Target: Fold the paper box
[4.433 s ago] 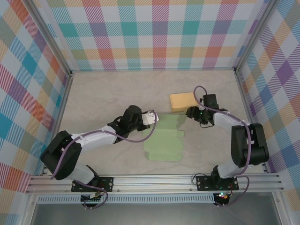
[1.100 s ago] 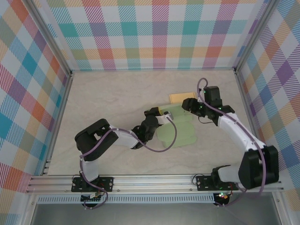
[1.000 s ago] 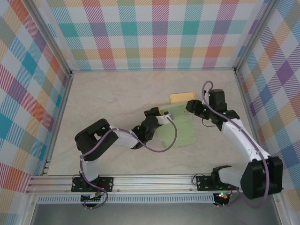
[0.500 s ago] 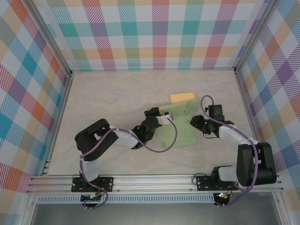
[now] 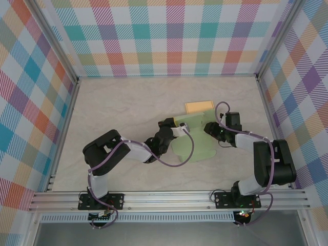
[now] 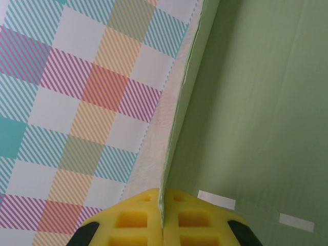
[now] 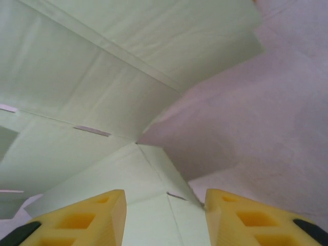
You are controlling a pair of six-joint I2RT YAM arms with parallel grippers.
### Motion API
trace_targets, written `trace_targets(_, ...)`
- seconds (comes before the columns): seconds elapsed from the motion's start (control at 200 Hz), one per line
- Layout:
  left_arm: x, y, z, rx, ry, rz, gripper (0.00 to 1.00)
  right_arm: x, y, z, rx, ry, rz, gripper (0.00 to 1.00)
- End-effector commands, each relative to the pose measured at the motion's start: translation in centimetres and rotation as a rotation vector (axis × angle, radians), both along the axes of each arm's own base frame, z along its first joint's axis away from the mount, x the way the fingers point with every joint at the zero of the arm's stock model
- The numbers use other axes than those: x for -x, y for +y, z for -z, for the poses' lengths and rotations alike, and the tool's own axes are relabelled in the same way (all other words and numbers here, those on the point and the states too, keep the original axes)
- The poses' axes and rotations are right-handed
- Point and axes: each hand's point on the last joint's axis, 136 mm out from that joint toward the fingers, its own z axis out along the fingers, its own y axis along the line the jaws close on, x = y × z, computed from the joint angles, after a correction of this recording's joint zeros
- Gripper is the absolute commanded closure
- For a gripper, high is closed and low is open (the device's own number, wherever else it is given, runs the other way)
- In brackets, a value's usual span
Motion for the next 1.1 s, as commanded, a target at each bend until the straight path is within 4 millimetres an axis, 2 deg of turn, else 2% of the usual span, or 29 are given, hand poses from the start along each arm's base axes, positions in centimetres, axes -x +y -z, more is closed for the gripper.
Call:
trace_targets(0.0,0.0,-0.9,-0.9,0.034,-0.024,0.011,1.0,-1.6,1.3,-2.5,-0.067,-0.102,-0.045,0.57)
trace_targets(0.225,0.2,-1.3,0.0,0.022,-0.015,0.022,1.0,-0.9,2.0,-2.4,-0.097,-0.094,-0.047,0.6)
trace_targets(0.435,1.4,-2.1,1.5,-0.037,-0.027,0.051,1.0,0.1,2.3,-1.7,-0.125,-0.066,-0.046,0.59)
trace_targets(0.55,1.9,-2.2,2.7,-0.096,-0.036,0.054,1.0,0.9,2.1,-2.2,-0.124,-0.054,-0.035,0.58)
trace_targets(0.625,2.0,-2.0,3.0,-0.121,-0.053,0.046,1.0,1.7,1.3,-2.6,-0.077,-0.03,-0.013,0.57)
trace_targets(0.75,2.1,-1.8,2.9,-0.128,-0.065,0.042,1.0,3.1,-1.5,-4.2,0.063,-0.015,0.065,0.55)
trace_targets(0.895,2.0,-2.1,2.4,-0.141,-0.09,0.055,1.0,3.8,-4.8,-7.9,0.193,-0.054,0.138,0.53)
trace_targets(1.015,1.9,-2.4,2.3,-0.174,-0.126,0.061,1.0,2.5,-6.3,-10.8,0.21,-0.097,0.155,0.51)
trace_targets(1.095,1.8,-2.6,2.2,-0.195,-0.15,0.071,1.0,1.0,-6.8,-11.7,0.204,-0.096,0.148,0.51)
